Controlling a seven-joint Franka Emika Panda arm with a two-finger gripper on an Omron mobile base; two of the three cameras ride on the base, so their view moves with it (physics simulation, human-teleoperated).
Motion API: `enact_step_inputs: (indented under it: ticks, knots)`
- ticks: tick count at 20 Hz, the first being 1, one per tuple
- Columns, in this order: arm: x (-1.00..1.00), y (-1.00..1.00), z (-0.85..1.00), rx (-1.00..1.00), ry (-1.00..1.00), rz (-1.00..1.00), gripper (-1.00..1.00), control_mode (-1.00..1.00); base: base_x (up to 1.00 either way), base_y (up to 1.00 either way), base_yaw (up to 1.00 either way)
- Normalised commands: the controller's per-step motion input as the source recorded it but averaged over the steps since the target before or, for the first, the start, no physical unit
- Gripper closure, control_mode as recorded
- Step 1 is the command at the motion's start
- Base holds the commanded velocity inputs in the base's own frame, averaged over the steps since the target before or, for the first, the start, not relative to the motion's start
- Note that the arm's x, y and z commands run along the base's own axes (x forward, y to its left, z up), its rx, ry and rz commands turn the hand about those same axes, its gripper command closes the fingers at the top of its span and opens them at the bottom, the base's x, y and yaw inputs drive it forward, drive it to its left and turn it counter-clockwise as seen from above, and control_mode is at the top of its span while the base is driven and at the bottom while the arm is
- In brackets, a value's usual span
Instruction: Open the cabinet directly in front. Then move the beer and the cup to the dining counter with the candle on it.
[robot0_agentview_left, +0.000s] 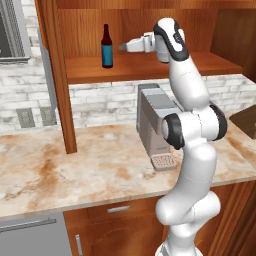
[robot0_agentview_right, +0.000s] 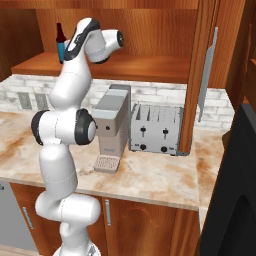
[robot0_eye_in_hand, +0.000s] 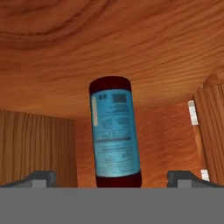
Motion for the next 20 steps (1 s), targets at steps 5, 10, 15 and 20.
enact_step_inputs:
  ticks: [5, 10, 15, 20]
  knots:
    - [0.00, 0.31, 0.00, -0.01, 0.00, 0.00, -1.00, -1.00, 0.00, 0.00, 0.00]
    - [0.00, 0.15, 0.00, 0.00, 0.00, 0.00, -1.00, -1.00, 0.00, 0.00, 0.00]
    - [0.00, 0.08, 0.00, 0.00, 0.00, 0.00, -1.00, -1.00, 0.00, 0.00, 0.00]
    - [0.00, 0.14, 0.00, 0.00, 0.00, 0.00, -1.00, -1.00, 0.00, 0.00, 0.00]
